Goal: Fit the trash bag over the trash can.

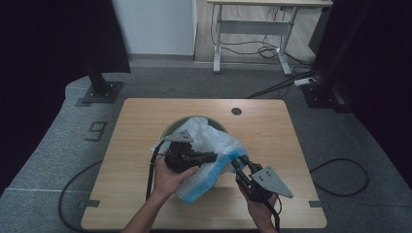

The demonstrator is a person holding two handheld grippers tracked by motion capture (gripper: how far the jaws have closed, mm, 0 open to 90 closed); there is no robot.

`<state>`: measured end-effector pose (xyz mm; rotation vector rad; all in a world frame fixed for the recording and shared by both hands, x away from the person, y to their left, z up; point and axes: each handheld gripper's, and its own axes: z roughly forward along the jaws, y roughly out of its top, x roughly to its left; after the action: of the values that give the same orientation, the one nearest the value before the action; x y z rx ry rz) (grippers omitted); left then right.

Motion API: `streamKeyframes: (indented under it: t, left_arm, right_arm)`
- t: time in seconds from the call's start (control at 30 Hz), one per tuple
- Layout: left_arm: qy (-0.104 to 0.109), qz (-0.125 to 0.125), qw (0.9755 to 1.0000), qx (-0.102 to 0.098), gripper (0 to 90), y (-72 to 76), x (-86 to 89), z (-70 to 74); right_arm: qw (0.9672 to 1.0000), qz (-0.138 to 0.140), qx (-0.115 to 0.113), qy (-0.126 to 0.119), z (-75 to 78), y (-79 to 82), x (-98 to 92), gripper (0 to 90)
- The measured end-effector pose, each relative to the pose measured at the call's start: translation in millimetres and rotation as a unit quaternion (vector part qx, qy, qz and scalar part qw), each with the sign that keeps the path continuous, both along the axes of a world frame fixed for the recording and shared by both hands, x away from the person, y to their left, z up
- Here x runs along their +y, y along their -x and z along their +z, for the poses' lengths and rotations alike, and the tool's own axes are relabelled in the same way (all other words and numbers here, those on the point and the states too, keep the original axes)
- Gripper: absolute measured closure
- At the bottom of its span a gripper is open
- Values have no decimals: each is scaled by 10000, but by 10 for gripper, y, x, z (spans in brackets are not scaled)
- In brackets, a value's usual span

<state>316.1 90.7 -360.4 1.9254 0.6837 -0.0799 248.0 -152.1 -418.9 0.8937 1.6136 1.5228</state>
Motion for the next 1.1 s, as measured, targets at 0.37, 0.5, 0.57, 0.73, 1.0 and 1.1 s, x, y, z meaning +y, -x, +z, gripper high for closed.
streamKeyframes:
  t: [0.37, 0.5, 0.57, 0.73, 1.0, 1.1]
  left_arm:
    - [118, 38, 9999, 18, 897, -17, 24, -4]
    - [334, 86, 9994, 24, 896, -42, 63, 6]
    - [406, 119, 9991, 16, 897, -53, 76, 8]
    - [666, 172, 9976, 21, 896, -80, 127, 30]
    - [905, 302, 9954, -50, 896, -108, 231, 101]
    - [1037, 477, 9934, -125, 896, -145, 336, 152]
  right_arm:
    - [9997, 214, 53, -86, 13, -31, 6, 891]
    - [9997, 218, 82, -110, -6, -38, -14, 892]
    - [9996, 229, 111, -89, -24, -42, -21, 892]
    - [9995, 275, 159, -63, -76, -36, -30, 893]
    - [9995, 275, 172, -38, -102, -16, -53, 893]
    - [9995, 273, 178, -12, -114, -4, -73, 893]
